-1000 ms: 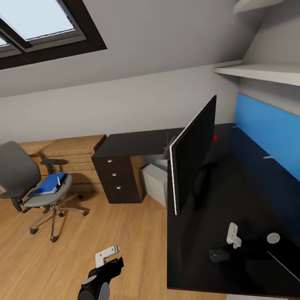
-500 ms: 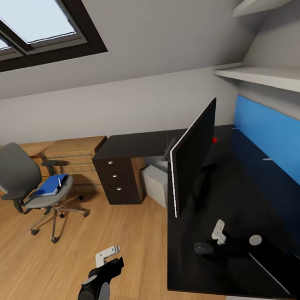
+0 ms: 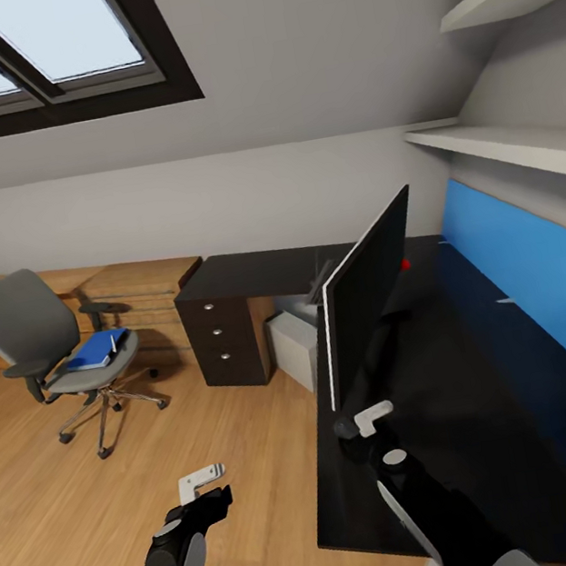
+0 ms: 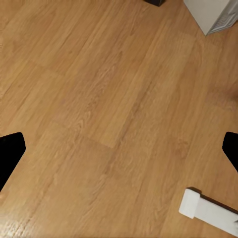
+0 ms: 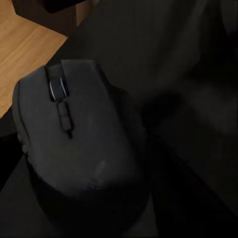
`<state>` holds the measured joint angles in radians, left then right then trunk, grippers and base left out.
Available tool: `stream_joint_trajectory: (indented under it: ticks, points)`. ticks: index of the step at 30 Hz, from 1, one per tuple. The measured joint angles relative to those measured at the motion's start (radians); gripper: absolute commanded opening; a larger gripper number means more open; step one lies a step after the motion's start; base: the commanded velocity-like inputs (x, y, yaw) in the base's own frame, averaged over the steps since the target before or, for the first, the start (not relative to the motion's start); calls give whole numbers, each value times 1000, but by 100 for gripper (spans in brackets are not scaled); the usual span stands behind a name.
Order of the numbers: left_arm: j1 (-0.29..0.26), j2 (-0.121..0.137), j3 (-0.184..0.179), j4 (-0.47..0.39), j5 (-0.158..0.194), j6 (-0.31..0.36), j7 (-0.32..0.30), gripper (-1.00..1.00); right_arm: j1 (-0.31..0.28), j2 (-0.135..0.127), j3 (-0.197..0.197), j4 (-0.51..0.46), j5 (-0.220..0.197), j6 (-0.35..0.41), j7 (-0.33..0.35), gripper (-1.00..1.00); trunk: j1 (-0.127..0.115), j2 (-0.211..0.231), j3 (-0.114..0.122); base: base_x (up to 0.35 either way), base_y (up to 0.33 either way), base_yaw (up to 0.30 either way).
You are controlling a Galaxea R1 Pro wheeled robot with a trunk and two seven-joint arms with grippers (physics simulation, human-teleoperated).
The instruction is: In the bedroom, organize the workspace by keeping the computer under the desk, ensuring the monitor is on the desk, placing the keyboard on the desk next to the monitor, placing the mouse on the desk next to the keyboard, moving the folder from the swivel chair onto the desk next to the mouse, stacking the notebook on top of the folder with the pen on top of the notebook, and positioning the swivel chair next to the desk.
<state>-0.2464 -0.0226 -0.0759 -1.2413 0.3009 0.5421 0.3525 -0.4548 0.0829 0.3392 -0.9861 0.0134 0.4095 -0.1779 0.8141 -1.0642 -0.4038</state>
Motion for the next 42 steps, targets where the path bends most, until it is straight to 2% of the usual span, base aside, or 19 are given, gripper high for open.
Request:
stream_joint_trajectory:
  ticks: [2, 3, 7, 37, 42]
  points:
    - [0, 0, 0, 0, 0, 0, 0, 100, 0, 5, 1, 1, -20, 2, -30, -100, 0, 0, 0, 0, 214, 0]
    - [0, 1, 1, 0, 0, 0, 0, 100, 0, 11, 1, 2, -46, 4, -64, -100, 0, 0, 0, 0, 265, 0]
    - [0, 1, 1, 0, 0, 0, 0, 100, 1, 12, 2, 3, -56, 4, -78, -100, 0, 0, 0, 0, 284, 0]
    - [0, -1, -1, 1, 0, 0, -1, 100, 9, 14, 9, 1, -59, 2, -82, -100, 0, 0, 0, 0, 307, 0]
    - [0, -1, -1, 3, 1, 0, -1, 100, 9, 14, 8, 1, -60, 0, -82, -100, 0, 0, 0, 14, 80, 0]
